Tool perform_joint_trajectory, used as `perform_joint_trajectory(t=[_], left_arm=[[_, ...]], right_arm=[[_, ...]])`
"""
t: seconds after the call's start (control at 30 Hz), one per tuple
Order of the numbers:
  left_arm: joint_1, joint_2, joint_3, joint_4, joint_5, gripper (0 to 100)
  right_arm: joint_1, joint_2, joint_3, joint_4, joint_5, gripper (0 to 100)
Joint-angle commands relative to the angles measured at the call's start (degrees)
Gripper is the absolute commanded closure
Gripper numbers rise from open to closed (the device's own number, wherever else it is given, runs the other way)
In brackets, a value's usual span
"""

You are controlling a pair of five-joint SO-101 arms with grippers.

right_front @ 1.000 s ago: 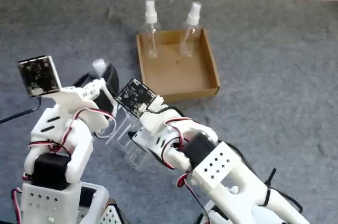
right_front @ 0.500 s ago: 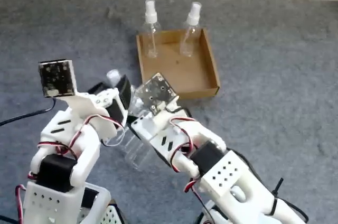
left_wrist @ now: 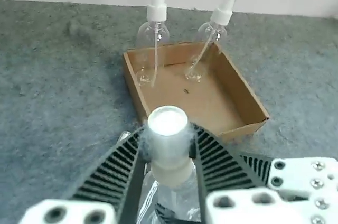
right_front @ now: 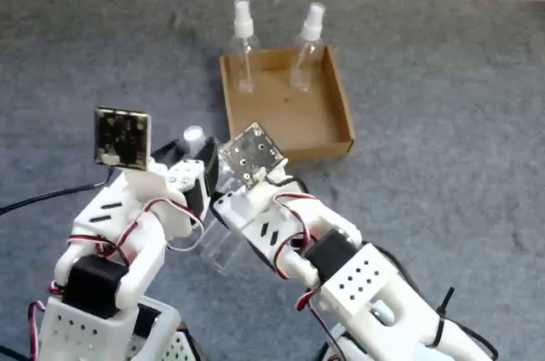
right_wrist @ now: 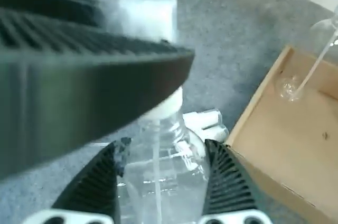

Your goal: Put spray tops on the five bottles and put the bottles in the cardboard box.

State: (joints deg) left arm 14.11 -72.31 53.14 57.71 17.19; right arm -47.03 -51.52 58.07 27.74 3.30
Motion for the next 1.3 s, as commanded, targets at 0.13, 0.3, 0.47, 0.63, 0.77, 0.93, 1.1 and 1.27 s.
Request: perform_joint_trajectory(t=[0.13,0.3,0.47,0.63,0.77,0.93,1.1,1.27], left_arm=[[2.33,0.66,-0.31,-0.18,-2.11,96],[2.33,0.66,-0.22,0.35,-2.29,96],[2.24,0.13,-0.66,0.35,-2.37,95],[2.24,0.13,-3.21,3.34,-2.46,88],[2.24,0.13,-6.99,7.38,-4.04,88],[1.89,0.13,-10.68,9.85,-9.32,88],[2.15,0.13,-11.21,11.34,-14.33,87],[1.71,0.04,-11.3,11.43,-20.57,75]], right_arm=[[1.01,-2.42,-1.36,-1.8,-0.44,99.5],[1.01,-2.68,-1.36,-1.98,-0.88,99.5],[1.1,-9.54,-1.1,-1.98,-0.88,99.5],[3.38,-13.23,1.54,-1.54,-0.88,99.5],[3.82,-13.23,2.24,-1.54,-0.88,99.5],[4.44,-13.23,2.24,-1.54,-0.88,99.5],[7.08,-13.23,2.24,-1.54,-0.88,99.5],[7.08,-13.23,2.33,-1.54,-0.88,99.5]])
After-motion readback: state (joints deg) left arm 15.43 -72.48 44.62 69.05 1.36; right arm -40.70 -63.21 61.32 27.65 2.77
